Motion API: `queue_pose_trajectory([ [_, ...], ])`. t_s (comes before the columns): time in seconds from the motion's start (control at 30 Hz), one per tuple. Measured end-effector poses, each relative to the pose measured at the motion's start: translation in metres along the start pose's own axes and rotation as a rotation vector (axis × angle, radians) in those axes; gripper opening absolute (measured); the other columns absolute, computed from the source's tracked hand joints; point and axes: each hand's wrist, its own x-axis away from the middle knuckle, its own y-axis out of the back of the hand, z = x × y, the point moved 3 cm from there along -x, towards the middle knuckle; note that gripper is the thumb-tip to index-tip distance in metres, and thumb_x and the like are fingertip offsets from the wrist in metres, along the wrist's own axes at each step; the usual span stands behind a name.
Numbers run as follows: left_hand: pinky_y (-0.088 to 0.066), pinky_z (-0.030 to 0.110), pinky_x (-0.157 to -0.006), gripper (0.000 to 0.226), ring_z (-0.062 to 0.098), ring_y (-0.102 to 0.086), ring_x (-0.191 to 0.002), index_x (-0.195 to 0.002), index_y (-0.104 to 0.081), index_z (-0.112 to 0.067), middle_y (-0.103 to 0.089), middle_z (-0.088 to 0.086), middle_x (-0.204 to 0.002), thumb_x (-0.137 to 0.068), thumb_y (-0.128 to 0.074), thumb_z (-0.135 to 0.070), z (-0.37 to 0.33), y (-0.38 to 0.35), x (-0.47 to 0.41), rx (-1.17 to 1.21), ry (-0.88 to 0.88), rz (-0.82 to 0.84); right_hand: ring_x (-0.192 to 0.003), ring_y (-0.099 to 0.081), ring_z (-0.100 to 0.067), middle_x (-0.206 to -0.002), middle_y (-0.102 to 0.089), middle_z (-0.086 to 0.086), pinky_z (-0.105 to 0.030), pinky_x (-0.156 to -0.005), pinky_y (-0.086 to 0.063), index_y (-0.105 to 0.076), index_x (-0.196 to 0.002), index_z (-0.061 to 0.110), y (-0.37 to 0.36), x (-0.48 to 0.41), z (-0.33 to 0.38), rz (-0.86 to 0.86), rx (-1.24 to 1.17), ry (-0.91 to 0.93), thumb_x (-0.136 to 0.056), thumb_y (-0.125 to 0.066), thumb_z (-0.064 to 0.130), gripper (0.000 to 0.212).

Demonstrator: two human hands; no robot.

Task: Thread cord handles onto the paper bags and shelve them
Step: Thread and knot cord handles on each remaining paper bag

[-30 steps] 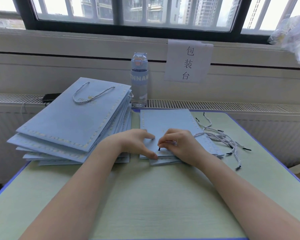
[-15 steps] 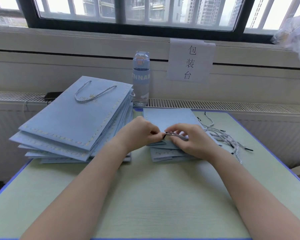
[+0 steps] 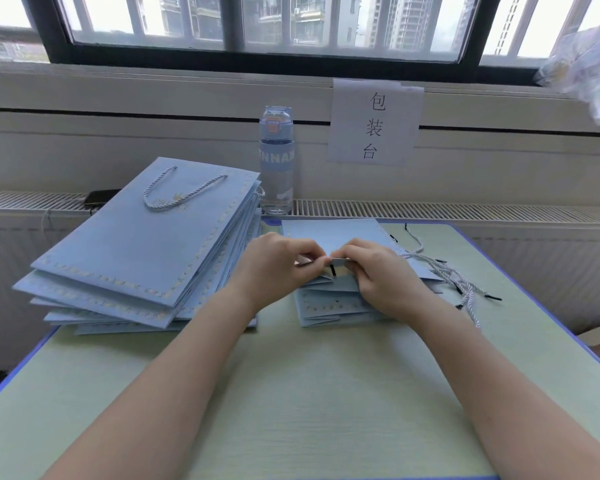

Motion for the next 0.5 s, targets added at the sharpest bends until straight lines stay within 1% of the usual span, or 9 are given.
queue_pose_trajectory([
  [0.1, -0.054, 0.031, -0.057, 0.013, -0.003, -0.067, -0.072, -0.081, -0.065, -0.028, -0.062, -0.026, -0.069, -0.079, -0.064, -0.041, -0.003, 0.000, -0.001, 0.078, 0.003, -0.026, -0.102, -0.054, -0.024, -0.108, -0.063, 0.003, -0.040, -0.080, -0.045, -0.066, -0.109, 0.015, 0.003, 0.001, 0.001, -0.045, 0.038, -0.020, -0.095, -0.046, 0.006, 0.025],
  [0.17, -0.053, 0.029, -0.056, 0.012, -0.004, -0.066, -0.075, -0.084, -0.060, -0.031, -0.057, -0.028, -0.072, -0.079, -0.067, -0.038, -0.007, 0.002, -0.002, 0.074, -0.053, -0.055, -0.102, -0.053, -0.022, -0.108, -0.063, 0.005, -0.038, -0.077, -0.044, -0.066, -0.109, 0.017, 0.005, 0.001, 0.002, -0.079, 0.042, -0.028, -0.096, -0.045, 0.008, 0.026],
  [0.23, -0.052, 0.028, -0.056, 0.016, -0.003, -0.065, -0.076, -0.088, -0.059, -0.031, -0.055, -0.028, -0.076, -0.079, -0.072, -0.032, -0.009, 0.004, -0.003, 0.015, -0.091, -0.049, -0.101, -0.055, -0.023, -0.107, -0.064, 0.005, -0.039, -0.076, -0.045, -0.067, -0.109, 0.017, 0.006, 0.001, 0.004, -0.111, 0.045, -0.011, -0.097, -0.045, 0.011, 0.026],
  [0.3, -0.053, 0.031, -0.062, 0.016, -0.003, -0.064, -0.075, -0.092, -0.062, -0.029, -0.057, -0.030, -0.081, -0.080, -0.073, -0.028, -0.008, 0.003, -0.004, 0.013, -0.040, -0.001, -0.098, -0.057, -0.025, -0.106, -0.065, 0.004, -0.040, -0.074, -0.047, -0.068, -0.107, 0.017, 0.005, 0.001, 0.006, -0.133, 0.068, 0.026, -0.096, -0.042, 0.018, 0.028],
  [0.37, -0.055, 0.035, -0.069, 0.016, -0.002, -0.064, -0.075, -0.097, -0.066, -0.027, -0.064, -0.026, -0.087, -0.081, -0.069, -0.032, -0.005, 0.000, -0.005, 0.074, 0.048, 0.048, -0.093, -0.060, -0.027, -0.102, -0.067, 0.002, -0.041, -0.070, -0.049, -0.069, -0.105, 0.015, 0.006, 0.002, 0.008, -0.151, 0.081, 0.058, -0.092, -0.040, 0.023, 0.033],
  [0.4, -0.054, 0.036, -0.072, 0.019, 0.000, -0.065, -0.077, -0.097, -0.068, -0.027, -0.067, -0.023, -0.089, -0.080, -0.066, -0.035, -0.004, -0.001, -0.004, 0.108, 0.084, 0.056, -0.089, -0.061, -0.028, -0.098, -0.068, 0.001, -0.041, -0.068, -0.050, -0.069, -0.104, 0.014, 0.007, 0.002, 0.009, -0.170, 0.085, 0.073, -0.091, -0.041, 0.023, 0.032],
  [0.47, -0.054, 0.037, -0.078, 0.022, 0.001, -0.066, -0.082, -0.098, -0.072, -0.026, -0.071, -0.018, -0.089, -0.079, -0.063, -0.032, -0.003, -0.001, -0.004, 0.175, 0.139, 0.044, -0.079, -0.064, -0.028, -0.090, -0.070, 0.000, -0.040, -0.064, -0.051, -0.067, -0.100, 0.012, 0.010, 0.002, 0.009, -0.255, 0.086, 0.094, -0.089, -0.050, 0.020, 0.022],
  [0.5, -0.054, 0.036, -0.080, 0.019, 0.001, -0.066, -0.084, -0.098, -0.073, -0.023, -0.072, -0.015, -0.088, -0.081, -0.066, -0.025, -0.002, -0.001, -0.004, 0.215, 0.163, 0.030, -0.076, -0.065, -0.026, -0.087, -0.070, 0.002, -0.038, -0.063, -0.052, -0.064, -0.099, 0.013, 0.012, 0.002, 0.008, -0.309, 0.070, 0.098, -0.087, -0.057, 0.018, 0.015],
])
